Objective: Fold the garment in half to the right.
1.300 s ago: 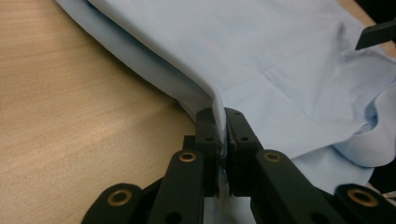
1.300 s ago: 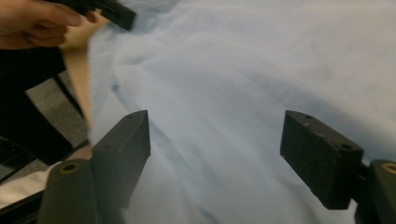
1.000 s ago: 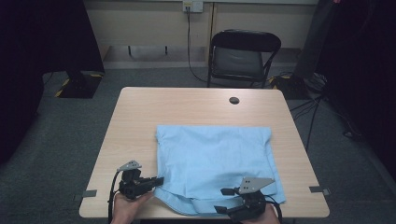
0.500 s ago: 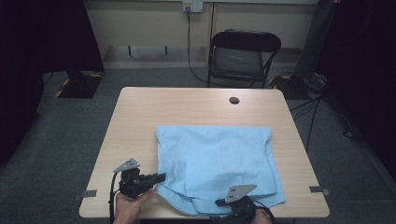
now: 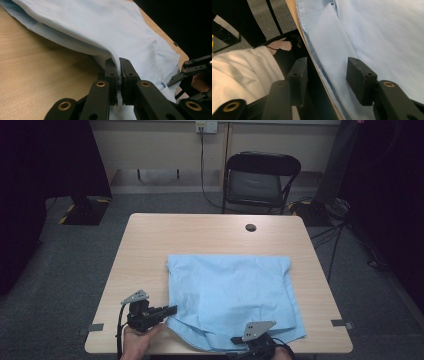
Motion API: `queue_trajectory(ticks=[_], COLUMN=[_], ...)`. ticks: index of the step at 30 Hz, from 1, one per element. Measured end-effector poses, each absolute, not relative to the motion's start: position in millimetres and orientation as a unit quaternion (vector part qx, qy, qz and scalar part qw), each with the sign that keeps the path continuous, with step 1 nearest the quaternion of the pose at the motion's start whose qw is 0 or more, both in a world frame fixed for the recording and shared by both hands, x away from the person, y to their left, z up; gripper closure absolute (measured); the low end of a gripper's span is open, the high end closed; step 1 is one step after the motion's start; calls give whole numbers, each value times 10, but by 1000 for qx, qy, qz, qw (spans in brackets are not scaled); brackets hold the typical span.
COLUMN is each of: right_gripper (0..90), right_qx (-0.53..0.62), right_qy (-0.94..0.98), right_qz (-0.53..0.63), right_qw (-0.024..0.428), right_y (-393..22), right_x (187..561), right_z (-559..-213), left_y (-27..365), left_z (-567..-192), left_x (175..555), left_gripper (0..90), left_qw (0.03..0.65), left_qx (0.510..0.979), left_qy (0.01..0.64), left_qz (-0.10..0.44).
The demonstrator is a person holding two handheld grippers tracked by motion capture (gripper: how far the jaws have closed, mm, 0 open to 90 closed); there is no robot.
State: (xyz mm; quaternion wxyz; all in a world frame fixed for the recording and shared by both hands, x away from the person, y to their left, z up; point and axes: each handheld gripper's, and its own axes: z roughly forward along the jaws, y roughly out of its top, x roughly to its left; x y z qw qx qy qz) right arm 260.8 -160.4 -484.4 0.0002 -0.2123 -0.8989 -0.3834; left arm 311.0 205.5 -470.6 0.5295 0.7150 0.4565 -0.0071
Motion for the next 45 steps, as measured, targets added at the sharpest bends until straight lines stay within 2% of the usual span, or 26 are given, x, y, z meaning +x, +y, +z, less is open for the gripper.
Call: queue_trajectory(ticks=[4, 7, 8, 12, 20, 24, 31, 39, 45], right_gripper=[498, 481, 476, 447, 355, 340, 339, 341, 362], right_qx=[-214, -223, -228, -242, -279, -299, -343, -373, -368], right_qy=[-897, -882, -877, -867, -848, -840, -845, -850, -855], right_qz=[-388, -412, -420, -435, -450, -450, -410, -370, -361], right_qw=[6, 44, 44, 16, -33, -43, -32, -30, -61], right_y=[-1615, -1659, -1679, -1747, -1698, -1593, -1470, -1517, -1574], right_x=[2609, 2672, 2696, 2870, 3554, 3873, 4275, 4374, 4258], right_z=[-4846, -4800, -4766, -4599, -4383, -4410, -4644, -4828, -4849], left_y=[2060, 2060, 2061, 2052, 2051, 2047, 2041, 2024, 2017], left_z=[-4704, -4702, -4702, -4701, -4705, -4705, -4718, -4726, -4735], left_x=[3104, 3107, 3108, 3119, 3125, 3121, 3126, 3125, 3114], left_gripper=[858, 858, 859, 858, 858, 859, 858, 858, 859], left_qw=[531, 530, 530, 530, 529, 528, 524, 522, 524], left_qx=[715, 717, 717, 718, 721, 722, 724, 727, 727], left_qy=[454, 453, 452, 450, 447, 447, 449, 446, 444], left_qz=[-7, -7, -6, -7, -9, -7, -6, -11, -16])
